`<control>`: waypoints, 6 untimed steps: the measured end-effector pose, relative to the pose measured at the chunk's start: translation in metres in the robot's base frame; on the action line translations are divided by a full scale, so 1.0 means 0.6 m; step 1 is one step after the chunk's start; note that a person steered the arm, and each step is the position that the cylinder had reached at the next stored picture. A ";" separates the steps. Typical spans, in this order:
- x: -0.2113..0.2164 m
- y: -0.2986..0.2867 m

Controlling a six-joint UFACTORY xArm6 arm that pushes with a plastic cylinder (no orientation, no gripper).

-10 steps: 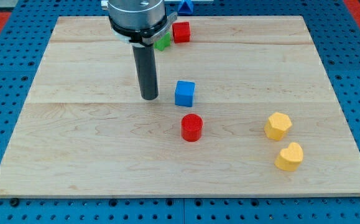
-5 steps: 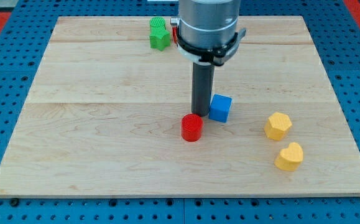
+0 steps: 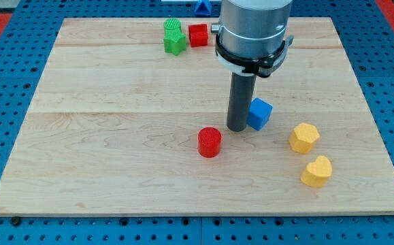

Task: Bring the blue cube close to the top side of the yellow hexagon

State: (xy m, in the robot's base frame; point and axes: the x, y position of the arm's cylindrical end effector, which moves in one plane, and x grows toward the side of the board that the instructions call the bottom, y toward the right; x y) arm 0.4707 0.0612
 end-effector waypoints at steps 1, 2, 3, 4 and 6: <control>-0.034 0.000; -0.038 0.043; -0.039 0.090; -0.036 0.102; 0.034 0.038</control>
